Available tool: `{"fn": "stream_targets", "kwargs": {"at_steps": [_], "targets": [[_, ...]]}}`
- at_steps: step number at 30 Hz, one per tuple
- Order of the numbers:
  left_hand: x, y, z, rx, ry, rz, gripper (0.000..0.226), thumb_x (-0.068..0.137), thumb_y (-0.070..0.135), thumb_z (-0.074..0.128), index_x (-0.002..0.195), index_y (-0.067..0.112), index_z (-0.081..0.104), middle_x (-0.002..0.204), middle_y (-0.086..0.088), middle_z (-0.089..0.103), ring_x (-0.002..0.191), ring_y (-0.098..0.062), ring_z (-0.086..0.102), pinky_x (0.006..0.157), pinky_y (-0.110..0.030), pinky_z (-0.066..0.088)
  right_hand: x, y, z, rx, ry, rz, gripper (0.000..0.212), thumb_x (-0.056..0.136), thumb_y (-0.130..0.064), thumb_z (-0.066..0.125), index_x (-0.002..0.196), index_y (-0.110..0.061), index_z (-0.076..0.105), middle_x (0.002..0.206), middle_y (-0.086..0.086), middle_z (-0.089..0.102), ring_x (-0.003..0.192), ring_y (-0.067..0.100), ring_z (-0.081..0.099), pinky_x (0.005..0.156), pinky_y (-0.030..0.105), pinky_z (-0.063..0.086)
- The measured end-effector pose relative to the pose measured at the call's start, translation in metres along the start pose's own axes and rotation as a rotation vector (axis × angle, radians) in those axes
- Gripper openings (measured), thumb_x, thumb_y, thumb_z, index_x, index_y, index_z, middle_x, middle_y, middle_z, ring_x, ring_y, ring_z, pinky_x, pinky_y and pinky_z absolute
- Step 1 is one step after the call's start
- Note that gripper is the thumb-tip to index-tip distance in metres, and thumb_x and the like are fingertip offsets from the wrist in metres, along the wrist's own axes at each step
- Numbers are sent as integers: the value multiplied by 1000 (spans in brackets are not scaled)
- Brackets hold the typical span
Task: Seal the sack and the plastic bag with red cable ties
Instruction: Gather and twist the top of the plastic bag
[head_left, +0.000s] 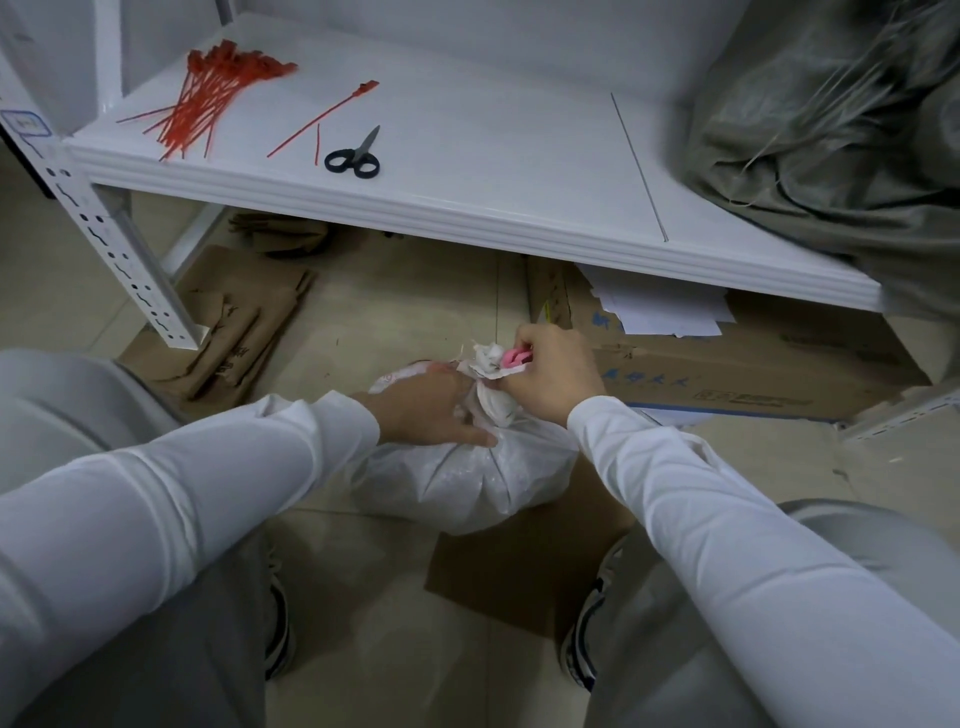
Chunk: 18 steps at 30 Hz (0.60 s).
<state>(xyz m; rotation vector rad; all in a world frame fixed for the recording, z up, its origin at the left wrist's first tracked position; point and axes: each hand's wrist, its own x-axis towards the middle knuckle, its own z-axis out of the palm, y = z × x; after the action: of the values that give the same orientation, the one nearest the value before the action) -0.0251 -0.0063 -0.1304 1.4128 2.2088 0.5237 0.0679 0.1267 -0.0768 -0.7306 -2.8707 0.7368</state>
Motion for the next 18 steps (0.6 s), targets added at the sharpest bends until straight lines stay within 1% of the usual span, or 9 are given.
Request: {"fn": "stream_targets", "kwargs": {"at_steps": [1,3,6,8,11,12,14,16,18], "targets": [[-1,2,5,-41,5,-13,42,87,53,59,118,25,59,112,6,65,99,-13,59,95,-29,45,0,1,0,29,-1,44,34,75,-42,76,61,-21,53,67,1,58,67,18,54,57,28,41],[0,5,8,-72,50,-19,29,90,49,57,107,26,60,103,5,66,94,-14,59,92,-27,44,-1,4,0,113,7,135,36,74,-45,76,58,-26,50,66,-1,56,67,18,55,57,26,38],[2,9,7,-98,42,-27,37,89,51,58,110,22,63,103,1,69,92,-15,61,92,-32,47,0,6,1,157,45,241,38,72,-44,77,57,-24,49,72,3,59,72,22,59,56,25,38],[3,13,9,-153,92,-53,45,84,57,61,112,22,64,102,3,70,90,-13,62,89,-34,50,0,6,5,178,58,281,37,71,-44,78,58,-23,50,77,6,62,75,24,61,59,28,43],[0,25,9,-197,325,-101,55,74,67,64,108,24,63,95,8,67,86,-11,63,76,-29,52,3,5,7,177,84,304,32,73,-45,75,63,-21,57,82,9,66,78,26,63,67,33,53],[-2,30,8,-142,419,-104,59,72,68,64,111,24,60,98,9,65,87,-10,61,76,-28,51,4,4,6,177,97,316,31,73,-47,74,66,-20,61,83,9,67,78,27,63,68,34,54],[-4,34,9,31,539,-62,65,73,68,63,118,22,55,107,7,59,95,-11,57,81,-29,50,6,3,4,178,106,333,31,74,-47,71,66,-19,62,81,9,67,76,27,63,65,31,51],[-5,38,9,93,561,-30,64,74,67,63,118,20,56,111,3,59,99,-14,57,83,-30,50,7,-1,3,164,93,333,31,74,-46,71,64,-19,59,81,10,66,77,28,62,64,31,51],[-6,38,9,16,540,-64,64,73,65,66,117,20,58,110,1,59,97,-15,57,80,-29,49,7,-5,4,160,76,329,32,73,-46,71,67,-17,60,81,10,65,77,28,62,67,33,53]]}}
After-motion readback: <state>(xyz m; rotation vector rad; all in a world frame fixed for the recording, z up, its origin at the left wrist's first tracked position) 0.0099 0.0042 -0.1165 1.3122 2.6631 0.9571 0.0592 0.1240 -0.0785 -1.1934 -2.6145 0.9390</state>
